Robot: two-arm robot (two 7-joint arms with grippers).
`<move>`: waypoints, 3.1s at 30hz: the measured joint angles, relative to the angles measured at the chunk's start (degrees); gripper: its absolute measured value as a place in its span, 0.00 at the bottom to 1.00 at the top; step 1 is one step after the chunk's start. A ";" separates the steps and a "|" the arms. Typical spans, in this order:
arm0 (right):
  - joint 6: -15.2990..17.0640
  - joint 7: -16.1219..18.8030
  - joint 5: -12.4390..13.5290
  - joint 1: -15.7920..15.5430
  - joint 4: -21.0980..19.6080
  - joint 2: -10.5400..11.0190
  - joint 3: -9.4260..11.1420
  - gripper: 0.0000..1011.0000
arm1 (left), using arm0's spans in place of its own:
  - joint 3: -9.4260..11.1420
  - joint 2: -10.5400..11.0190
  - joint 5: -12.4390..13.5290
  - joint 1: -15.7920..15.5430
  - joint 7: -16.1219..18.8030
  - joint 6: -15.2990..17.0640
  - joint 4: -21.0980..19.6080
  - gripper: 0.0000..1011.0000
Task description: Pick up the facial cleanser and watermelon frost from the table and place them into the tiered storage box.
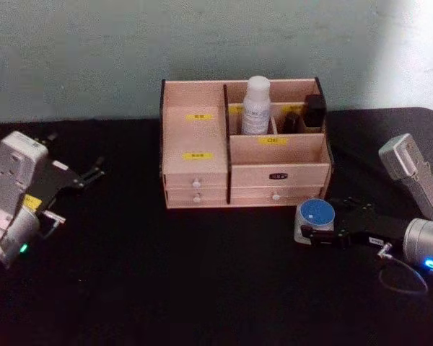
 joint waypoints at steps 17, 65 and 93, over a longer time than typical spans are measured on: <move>0.03 -0.10 -0.08 0.01 0.21 -0.23 0.09 0.99 | 0.00 0.00 0.00 0.00 0.00 0.00 0.00 0.99; -0.95 0.83 -0.60 -0.03 -0.17 0.22 -0.16 0.70 | 0.00 0.00 0.00 0.00 0.00 0.00 0.00 0.99; -4.21 8.02 -0.09 7.30 -1.35 -0.55 -5.14 0.70 | 0.00 0.00 0.00 0.00 0.00 0.00 0.00 0.99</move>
